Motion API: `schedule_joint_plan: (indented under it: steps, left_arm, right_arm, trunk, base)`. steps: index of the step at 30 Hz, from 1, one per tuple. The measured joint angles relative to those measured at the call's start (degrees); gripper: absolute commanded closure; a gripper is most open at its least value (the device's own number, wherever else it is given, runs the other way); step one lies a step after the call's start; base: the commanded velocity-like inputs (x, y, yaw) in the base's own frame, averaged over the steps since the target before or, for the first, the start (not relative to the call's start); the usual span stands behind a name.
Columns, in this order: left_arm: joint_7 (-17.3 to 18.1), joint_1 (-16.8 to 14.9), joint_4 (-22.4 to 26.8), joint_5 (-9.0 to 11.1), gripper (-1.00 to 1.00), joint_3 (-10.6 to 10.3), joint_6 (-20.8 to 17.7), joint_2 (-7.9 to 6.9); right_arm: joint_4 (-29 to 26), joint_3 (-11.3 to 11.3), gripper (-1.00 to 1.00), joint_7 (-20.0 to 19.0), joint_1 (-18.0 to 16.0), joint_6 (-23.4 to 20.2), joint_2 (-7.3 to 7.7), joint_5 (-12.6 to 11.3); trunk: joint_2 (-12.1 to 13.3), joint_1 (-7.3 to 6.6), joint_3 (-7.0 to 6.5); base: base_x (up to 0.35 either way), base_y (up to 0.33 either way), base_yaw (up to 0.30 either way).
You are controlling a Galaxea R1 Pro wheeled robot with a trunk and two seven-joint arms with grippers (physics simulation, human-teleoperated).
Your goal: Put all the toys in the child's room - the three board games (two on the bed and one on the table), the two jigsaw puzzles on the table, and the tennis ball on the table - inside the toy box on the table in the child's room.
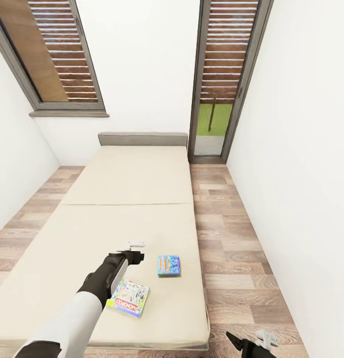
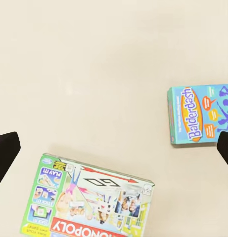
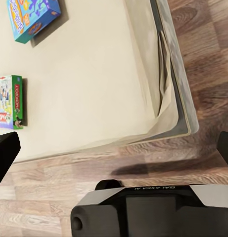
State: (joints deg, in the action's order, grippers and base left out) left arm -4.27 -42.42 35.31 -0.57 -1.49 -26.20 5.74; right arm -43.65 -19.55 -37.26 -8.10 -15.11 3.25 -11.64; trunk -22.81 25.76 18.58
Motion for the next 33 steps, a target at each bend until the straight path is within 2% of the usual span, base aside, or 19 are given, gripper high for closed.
schedule_joint_plan:
  steps: [25, 33]
  left_arm:
    - [-0.12, -0.01, -0.29, -0.09, -1.0, -0.45, 0.99, -0.26]
    - [-0.02, -0.01, -0.42, -0.88, -1.0, -1.33, 1.34, -0.5]
  right_arm:
    - [0.0, -0.02, -1.0, 0.13, -0.02, 0.0, 0.08, -0.05]
    - [0.01, -0.02, -1.0, 0.18, 0.04, 0.0, 0.02, -0.03]
  trunk:
    - [0.0, 0.0, 2.35]
    - [0.0, 0.0, 3.1]
  base:
    - [0.0, 0.0, 0.0]
    - [0.0, 0.0, 0.0]
